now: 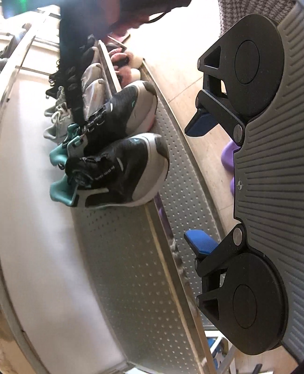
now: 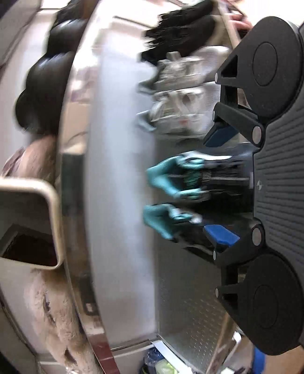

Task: Organize scattered shoes
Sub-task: 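Lift the teal-collar sneakers onto the shelf beside the grey pair, then lower the teal-collar sneakers onto the shelf and open the right tool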

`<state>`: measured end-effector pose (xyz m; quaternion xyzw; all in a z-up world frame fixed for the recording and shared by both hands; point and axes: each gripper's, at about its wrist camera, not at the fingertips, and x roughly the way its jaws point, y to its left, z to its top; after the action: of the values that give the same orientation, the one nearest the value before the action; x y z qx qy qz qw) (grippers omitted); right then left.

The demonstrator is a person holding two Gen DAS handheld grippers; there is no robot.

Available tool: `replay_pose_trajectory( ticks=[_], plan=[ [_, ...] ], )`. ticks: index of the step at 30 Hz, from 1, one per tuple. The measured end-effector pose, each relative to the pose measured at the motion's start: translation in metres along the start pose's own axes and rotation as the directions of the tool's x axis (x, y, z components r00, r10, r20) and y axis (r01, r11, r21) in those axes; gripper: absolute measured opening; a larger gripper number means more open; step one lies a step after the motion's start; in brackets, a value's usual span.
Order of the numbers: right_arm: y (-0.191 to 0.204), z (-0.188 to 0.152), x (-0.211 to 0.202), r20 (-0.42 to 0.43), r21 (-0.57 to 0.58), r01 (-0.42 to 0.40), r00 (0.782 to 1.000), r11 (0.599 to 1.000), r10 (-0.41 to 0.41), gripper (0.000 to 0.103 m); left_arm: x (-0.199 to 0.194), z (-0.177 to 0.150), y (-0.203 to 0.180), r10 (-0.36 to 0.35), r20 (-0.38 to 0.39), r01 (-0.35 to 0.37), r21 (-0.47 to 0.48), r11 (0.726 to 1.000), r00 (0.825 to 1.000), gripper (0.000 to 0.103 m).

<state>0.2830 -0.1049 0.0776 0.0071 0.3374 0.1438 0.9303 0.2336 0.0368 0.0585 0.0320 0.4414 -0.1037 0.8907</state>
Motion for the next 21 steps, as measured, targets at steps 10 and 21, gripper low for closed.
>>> replay_pose_trajectory(
  ticks=[10, 21],
  plan=[
    [0.012, 0.003, 0.056, -0.085, -0.033, -0.084, 0.993, 0.996, 0.081, 0.089, 0.018, 0.003, -0.002, 0.049, -0.042, -0.049, -0.002, 0.999, 0.998, 0.091],
    [0.041, 0.003, 0.079, -0.132, -0.022, 0.018, 0.991, 1.000, -0.021, 0.091, 0.023, 0.000, 0.004, 0.057, -0.074, -0.060, -0.029, 0.998, 0.996, 0.091]
  ],
)
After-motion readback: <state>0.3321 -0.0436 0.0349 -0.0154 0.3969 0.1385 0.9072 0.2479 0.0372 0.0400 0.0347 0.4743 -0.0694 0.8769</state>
